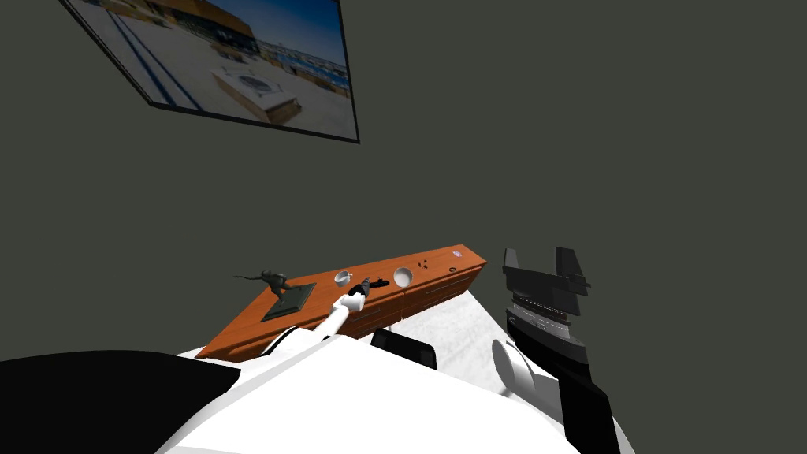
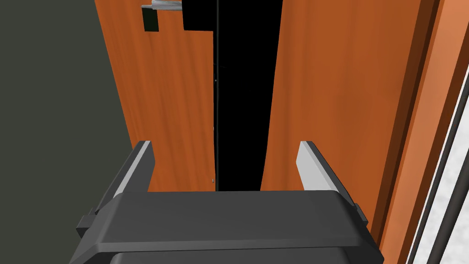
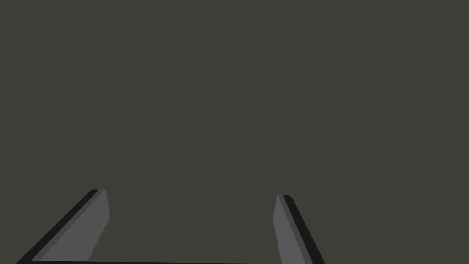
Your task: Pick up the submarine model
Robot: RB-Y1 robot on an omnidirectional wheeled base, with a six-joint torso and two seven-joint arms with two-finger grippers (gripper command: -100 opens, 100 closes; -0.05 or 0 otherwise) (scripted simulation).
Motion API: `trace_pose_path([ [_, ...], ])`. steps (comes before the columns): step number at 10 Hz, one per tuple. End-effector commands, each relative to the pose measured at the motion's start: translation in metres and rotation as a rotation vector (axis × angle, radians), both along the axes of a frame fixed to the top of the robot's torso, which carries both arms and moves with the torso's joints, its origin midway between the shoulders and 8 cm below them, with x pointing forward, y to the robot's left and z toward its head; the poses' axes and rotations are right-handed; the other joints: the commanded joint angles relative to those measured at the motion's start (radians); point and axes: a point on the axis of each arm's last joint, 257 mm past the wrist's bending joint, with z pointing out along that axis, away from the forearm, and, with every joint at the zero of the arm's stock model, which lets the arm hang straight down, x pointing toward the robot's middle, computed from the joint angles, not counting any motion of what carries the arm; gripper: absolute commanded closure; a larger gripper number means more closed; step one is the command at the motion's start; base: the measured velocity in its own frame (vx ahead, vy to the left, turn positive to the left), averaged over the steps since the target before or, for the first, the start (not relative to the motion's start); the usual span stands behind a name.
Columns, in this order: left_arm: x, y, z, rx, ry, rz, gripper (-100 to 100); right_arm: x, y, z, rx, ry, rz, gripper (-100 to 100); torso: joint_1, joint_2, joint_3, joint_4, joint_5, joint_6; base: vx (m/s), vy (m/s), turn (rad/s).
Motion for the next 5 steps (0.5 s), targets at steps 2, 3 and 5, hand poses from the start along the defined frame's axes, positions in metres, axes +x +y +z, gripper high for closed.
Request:
trace_pose_path([
  [2, -0.005, 0.016, -0.001, -0.011, -0.005, 0.052, -100, 0.0, 0.0, 0.0, 0.0, 0.0, 0.0, 0, 0.0, 0.001, 0.0, 0.0, 0.0, 0.001, -0.036, 0.026, -0.198],
  [3, -0.005, 0.016, -0.001, 0.008, -0.001, 0.032, -100, 0.0, 0.0, 0.0, 0.0, 0.0, 0.0, 0, 0.0, 0.001, 0.001, 0.0, 0.0, 0.0, -0.018, 0.013, 0.008],
  [5, -0.01, 0.03, -0.002, -0.006, -0.007, 0.084, -100, 0.0, 0.0, 0.0, 0.0, 0.0, 0.0, 0, -0.001, 0.0, 0.0, 0.0, 0.0, 0.001, -0.026, 0.017, -0.207],
])
